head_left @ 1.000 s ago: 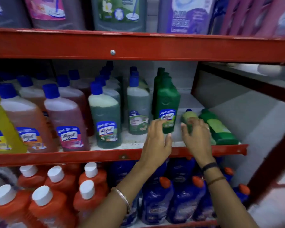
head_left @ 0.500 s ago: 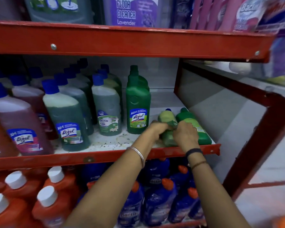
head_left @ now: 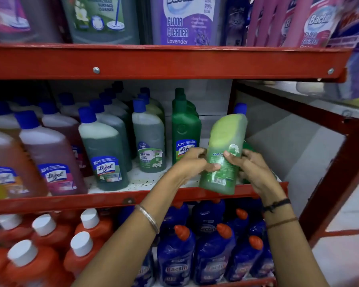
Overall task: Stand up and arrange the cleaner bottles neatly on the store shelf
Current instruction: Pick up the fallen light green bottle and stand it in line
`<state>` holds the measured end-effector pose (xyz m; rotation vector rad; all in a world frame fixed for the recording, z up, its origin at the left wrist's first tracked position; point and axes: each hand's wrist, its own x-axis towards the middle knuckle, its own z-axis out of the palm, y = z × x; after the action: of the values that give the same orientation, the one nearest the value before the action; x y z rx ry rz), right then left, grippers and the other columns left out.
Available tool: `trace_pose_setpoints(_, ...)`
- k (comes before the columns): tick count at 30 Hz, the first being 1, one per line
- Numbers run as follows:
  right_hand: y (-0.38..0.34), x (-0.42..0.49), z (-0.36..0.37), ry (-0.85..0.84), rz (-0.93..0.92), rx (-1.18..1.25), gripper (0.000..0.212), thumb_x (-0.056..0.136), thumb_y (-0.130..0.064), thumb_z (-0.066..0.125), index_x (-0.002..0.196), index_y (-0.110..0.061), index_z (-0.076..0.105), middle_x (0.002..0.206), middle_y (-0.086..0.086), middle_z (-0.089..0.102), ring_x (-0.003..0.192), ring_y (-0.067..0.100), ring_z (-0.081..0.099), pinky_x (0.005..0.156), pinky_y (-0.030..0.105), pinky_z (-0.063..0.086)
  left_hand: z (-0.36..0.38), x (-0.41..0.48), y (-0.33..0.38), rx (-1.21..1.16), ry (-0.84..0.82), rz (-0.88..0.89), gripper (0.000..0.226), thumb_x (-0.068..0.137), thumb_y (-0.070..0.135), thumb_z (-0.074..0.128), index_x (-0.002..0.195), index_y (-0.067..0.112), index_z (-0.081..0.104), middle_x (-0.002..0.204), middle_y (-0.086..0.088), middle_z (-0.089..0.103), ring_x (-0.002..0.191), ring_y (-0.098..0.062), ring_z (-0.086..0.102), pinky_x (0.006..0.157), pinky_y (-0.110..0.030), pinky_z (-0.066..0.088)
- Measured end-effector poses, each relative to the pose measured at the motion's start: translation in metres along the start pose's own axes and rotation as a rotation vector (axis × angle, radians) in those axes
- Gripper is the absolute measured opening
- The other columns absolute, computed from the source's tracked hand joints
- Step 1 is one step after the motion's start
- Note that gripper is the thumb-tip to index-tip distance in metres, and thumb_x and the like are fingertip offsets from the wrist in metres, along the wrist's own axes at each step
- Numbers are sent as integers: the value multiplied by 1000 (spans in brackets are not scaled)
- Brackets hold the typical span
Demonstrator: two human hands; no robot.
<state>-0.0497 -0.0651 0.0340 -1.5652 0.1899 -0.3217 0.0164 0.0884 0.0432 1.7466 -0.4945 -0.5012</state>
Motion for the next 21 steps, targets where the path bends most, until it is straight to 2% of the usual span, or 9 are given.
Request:
trace_pose_setpoints(4, -4, -12, 35, -37, -170, -38, 28, 78, -5, 72, 98, -19, 58, 98, 0, 67, 79, 2, 68, 62, 14, 56, -27, -31, -14, 95, 171, 145, 59, 65, 14, 77, 120, 16, 56, 117, -4, 65, 107, -23, 61, 96, -46, 49)
trace_pose_setpoints(8, -5, -13, 83, -119, -272, -58, 36, 78, -1, 71, 105, -14, 53, 96, -6, 65, 72, -11, 67, 60, 9, 52, -59, -59, -30, 195, 392, 232, 51, 68, 16, 73, 115, 24, 55, 111, -2, 67, 99, -22, 65, 90, -47, 52)
trace_pose_setpoints(11, 3, -7, 119, -172, -274, -60, 42, 75, -4, 75, 108, -19, 53, 104, -2, 66, 88, 0, 68, 73, 18, 56, -83, -72, -45, 300, 540, 224, 54, 68, 23, 71, 118, 26, 51, 113, -3, 67, 100, -23, 63, 87, -46, 53)
trace_pose_setpoints(13, 13, -1, 136, -197, -268, -71, 47, 75, -6, 76, 113, -18, 52, 108, -4, 66, 99, 6, 65, 82, 20, 56, -93, -73, -56, 280, 569, 211, 59, 63, 28, 68, 119, 25, 49, 115, -4, 65, 103, -23, 62, 87, -47, 53)
trace_pose_setpoints(15, 22, 2, 151, -208, -264, -78, 50, 76, -6, 75, 119, -14, 51, 109, -5, 65, 99, 2, 63, 80, 13, 54, -102, -71, -69, 235, 582, 190, 59, 60, 28, 66, 116, 23, 49, 116, -7, 63, 104, -24, 61, 88, -48, 52)
trace_pose_setpoints(17, 32, 3, 157, -200, -263, -82, 52, 77, -6, 73, 123, -11, 50, 111, -3, 66, 95, -4, 64, 78, 11, 54, -104, -69, -77, 241, 593, 176, 58, 60, 25, 66, 115, 21, 48, 115, -8, 62, 104, -26, 60, 88, -48, 52)
trace_pose_setpoints(19, 42, 4, 162, -164, -261, -94, 50, 78, -9, 73, 124, -11, 52, 108, -3, 67, 91, -3, 65, 80, 18, 57, -105, -70, -80, 271, 599, 189, 56, 66, 18, 68, 117, 19, 47, 116, -9, 59, 107, -28, 57, 89, -47, 50)
trace_pose_setpoints(21, 46, 3, 162, -120, -282, -146, 51, 78, -14, 74, 124, -14, 54, 104, 0, 65, 92, 10, 63, 80, 28, 57, -102, -71, -82, 305, 606, 223, 54, 73, 9, 66, 123, 14, 46, 121, -10, 54, 112, -28, 52, 96, -40, 45)
